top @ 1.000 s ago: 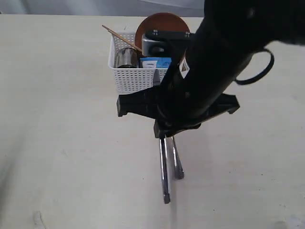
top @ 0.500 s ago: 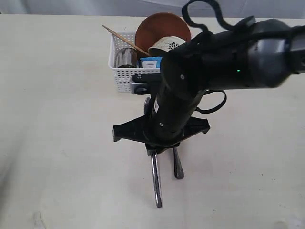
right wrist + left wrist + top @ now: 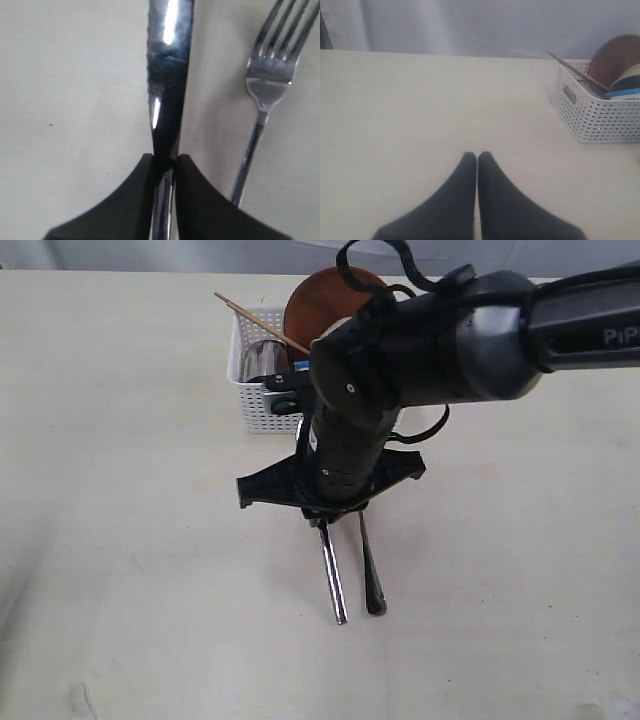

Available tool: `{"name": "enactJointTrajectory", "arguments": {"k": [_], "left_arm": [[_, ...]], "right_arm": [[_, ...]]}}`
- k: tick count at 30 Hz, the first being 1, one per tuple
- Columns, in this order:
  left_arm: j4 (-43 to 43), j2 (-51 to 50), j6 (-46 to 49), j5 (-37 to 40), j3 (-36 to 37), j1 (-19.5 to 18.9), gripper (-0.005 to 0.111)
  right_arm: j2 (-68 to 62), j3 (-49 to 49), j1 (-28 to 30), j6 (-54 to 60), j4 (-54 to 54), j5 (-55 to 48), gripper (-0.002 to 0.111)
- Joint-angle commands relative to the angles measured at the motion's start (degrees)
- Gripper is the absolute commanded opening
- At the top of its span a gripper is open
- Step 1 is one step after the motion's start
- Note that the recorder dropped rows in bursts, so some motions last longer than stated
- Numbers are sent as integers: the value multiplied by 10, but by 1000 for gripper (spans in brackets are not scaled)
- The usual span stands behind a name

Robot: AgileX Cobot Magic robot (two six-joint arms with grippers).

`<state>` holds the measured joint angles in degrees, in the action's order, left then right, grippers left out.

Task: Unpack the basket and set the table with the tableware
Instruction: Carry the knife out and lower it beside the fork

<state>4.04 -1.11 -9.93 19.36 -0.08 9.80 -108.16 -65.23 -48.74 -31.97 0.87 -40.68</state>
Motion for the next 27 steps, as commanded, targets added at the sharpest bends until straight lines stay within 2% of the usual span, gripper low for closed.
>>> {"name": "enactJointTrajectory", "arguments": {"k": [1,27], "left_arm": [[0,-2,-3,-6,1,2,1],[0,-2,-3,-6,1,2,1]], "right_arm": [[-13,-2,9,16,9,-16,-1],[-16,-2,12,-31,-1,-2,0]]}}
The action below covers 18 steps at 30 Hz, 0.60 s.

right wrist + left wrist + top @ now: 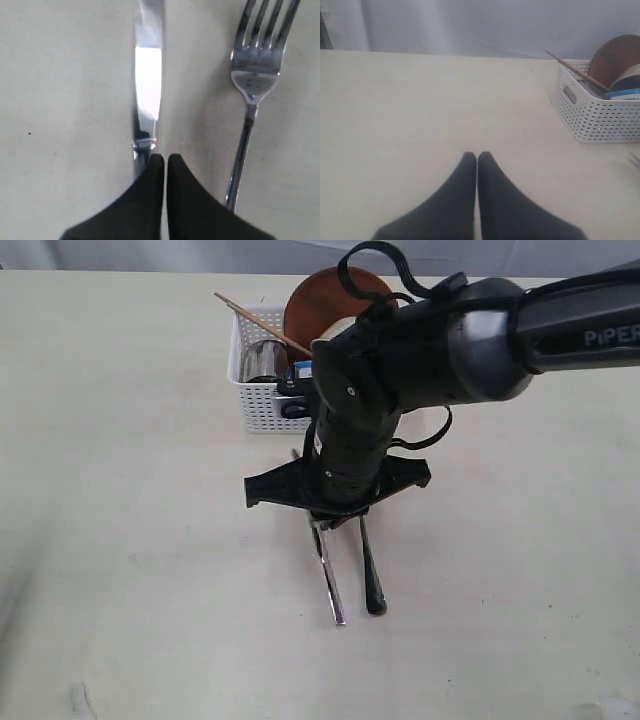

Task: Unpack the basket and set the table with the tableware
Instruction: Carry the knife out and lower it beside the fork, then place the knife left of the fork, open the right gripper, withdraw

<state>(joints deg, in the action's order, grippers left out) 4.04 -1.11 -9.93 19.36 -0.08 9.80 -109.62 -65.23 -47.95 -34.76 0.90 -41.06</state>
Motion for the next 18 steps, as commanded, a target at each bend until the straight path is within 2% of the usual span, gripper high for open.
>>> {"name": "enactJointTrajectory", "arguments": {"k": [1,9,11,15,16,18], "left_arm": [[0,-2,-3,-6,1,2,1],[0,-2,-3,-6,1,2,1],[0,-2,-3,-6,1,2,1],[0,-2,-3,-6,1,2,1],[0,-2,-3,-6,1,2,1],[0,-2,-3,-6,1,2,1]], "right_arm": [[-1,-2,4,-3,-5,2,0],[6,-21,4,30,-18,-11,2],[11,-43,3,68,-34,-27,12],[14,-77,-17,129,-62,-61,47],[11,-81,-24,129,-48,-74,51],[3,-79,-33,129,-25,-96,48]]}}
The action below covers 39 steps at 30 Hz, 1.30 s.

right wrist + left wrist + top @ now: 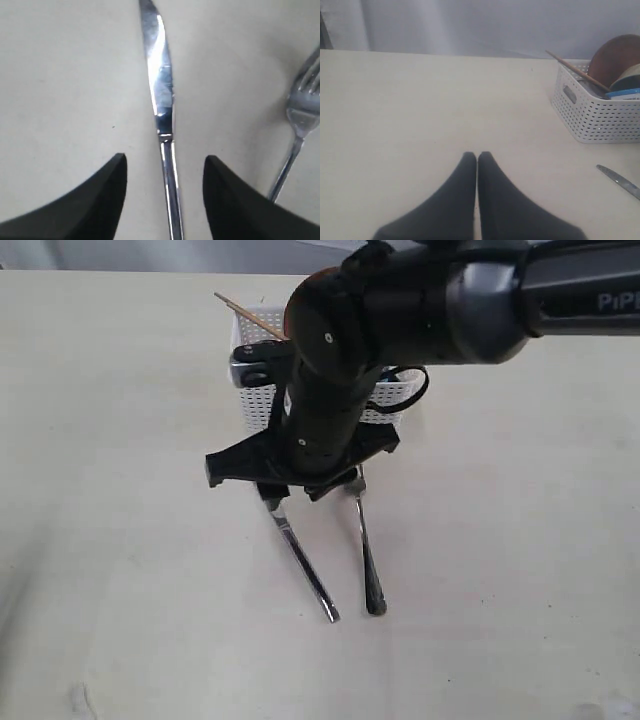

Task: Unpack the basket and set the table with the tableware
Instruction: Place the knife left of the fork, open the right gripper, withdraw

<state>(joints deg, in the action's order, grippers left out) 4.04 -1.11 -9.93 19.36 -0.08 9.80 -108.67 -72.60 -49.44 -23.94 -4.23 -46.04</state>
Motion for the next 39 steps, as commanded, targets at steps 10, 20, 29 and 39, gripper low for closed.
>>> {"name": "enactJointTrajectory", "arguments": {"k": [10,20,29,39], "left_arm": [[0,-2,-3,-6,1,2,1],[0,-2,-3,-6,1,2,1],[0,-2,-3,-6,1,2,1],[0,-2,-3,-6,1,2,1]], "right_arm": [[-62,-6,-37,86,34,-44,45],[-102,-6,-37,72,63,-30,46],[-102,-6,-43,37,49,-46,-1],[-52,12,-35,-138,69,-11,-1]]}}
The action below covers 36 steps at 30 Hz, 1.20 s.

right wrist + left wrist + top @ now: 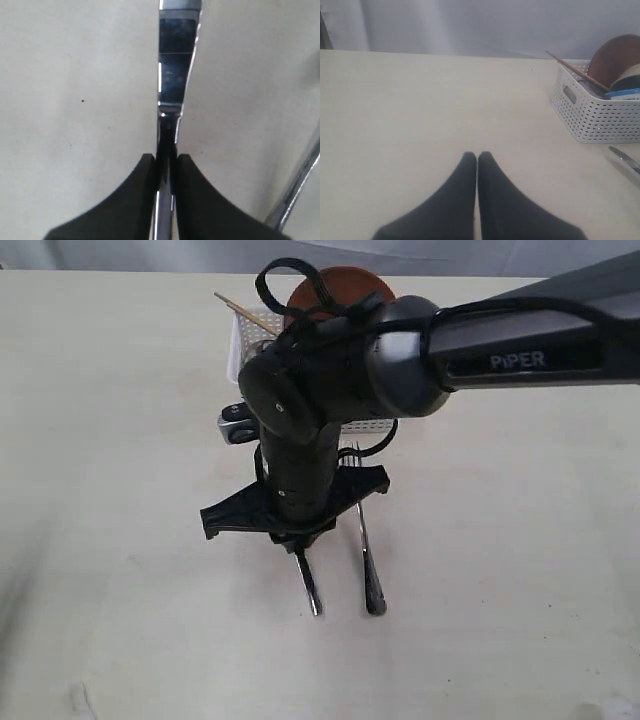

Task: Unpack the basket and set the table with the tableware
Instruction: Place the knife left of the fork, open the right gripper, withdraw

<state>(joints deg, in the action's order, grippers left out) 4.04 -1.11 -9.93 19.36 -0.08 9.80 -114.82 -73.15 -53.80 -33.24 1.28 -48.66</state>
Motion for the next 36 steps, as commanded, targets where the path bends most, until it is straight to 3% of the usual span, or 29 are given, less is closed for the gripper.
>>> {"name": "enactJointTrajectory", "arguments": {"k": [1,16,36], "left_arm": [[0,-2,-3,-6,1,2,1],[0,-2,-3,-6,1,2,1],[0,-2,-3,-6,1,2,1]], "right_arm": [[9,27,10,-53,10,23,-1],[48,95,17,-124,18,69,-1],[46,120,30,-105,18,78,-1]]}}
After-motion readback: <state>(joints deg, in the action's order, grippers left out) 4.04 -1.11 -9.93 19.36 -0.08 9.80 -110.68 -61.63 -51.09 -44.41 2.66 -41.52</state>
